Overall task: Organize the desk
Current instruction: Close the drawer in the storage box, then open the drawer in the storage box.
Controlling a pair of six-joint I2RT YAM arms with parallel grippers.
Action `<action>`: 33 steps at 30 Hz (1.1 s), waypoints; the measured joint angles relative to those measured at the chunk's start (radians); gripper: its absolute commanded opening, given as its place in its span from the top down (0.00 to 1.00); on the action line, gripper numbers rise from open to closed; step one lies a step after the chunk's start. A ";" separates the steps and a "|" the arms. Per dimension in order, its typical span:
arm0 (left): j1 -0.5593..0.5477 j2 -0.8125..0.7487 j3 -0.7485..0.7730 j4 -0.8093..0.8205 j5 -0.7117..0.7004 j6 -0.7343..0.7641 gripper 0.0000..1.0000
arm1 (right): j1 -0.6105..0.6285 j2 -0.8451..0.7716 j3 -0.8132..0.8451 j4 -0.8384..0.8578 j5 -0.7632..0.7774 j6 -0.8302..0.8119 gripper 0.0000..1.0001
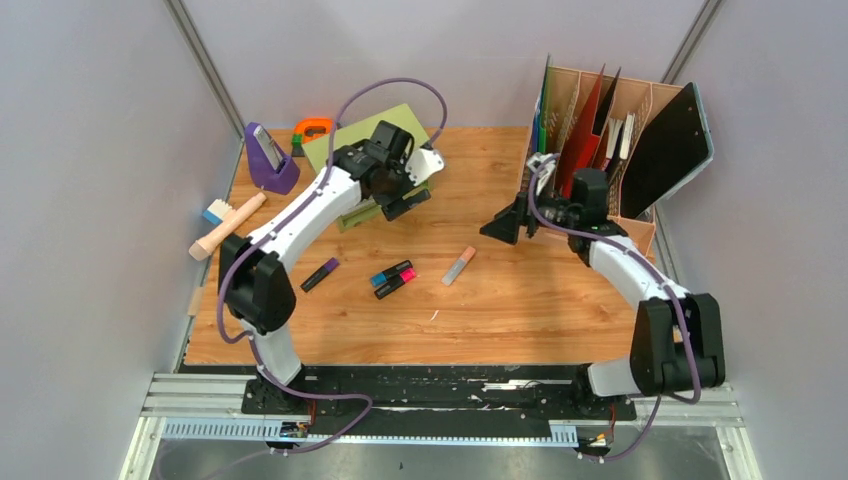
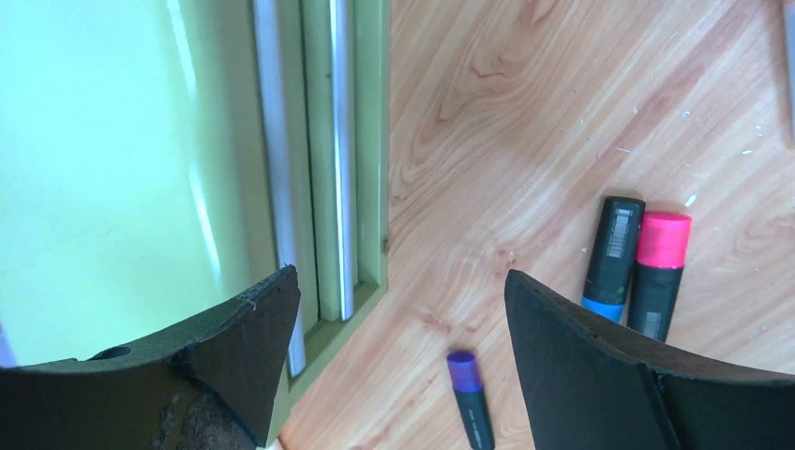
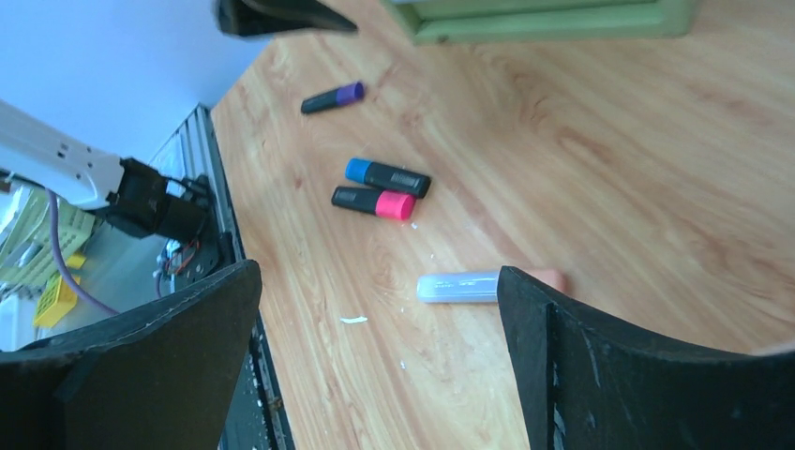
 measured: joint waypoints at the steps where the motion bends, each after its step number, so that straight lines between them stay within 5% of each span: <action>1: 0.009 -0.024 0.000 -0.009 0.021 -0.008 0.11 | 0.031 0.025 0.008 -0.002 0.007 -0.003 0.02; 9: 0.175 -0.092 0.047 -0.035 0.127 -0.082 0.09 | 0.219 0.311 0.231 -0.077 0.059 0.007 0.10; 17: 0.364 -0.010 0.222 -0.006 0.223 -0.237 0.07 | 0.309 0.550 0.390 0.014 0.082 0.192 0.11; 33: 0.432 0.271 0.442 0.101 0.279 -0.406 0.03 | 0.342 0.914 0.531 0.402 0.107 0.660 0.17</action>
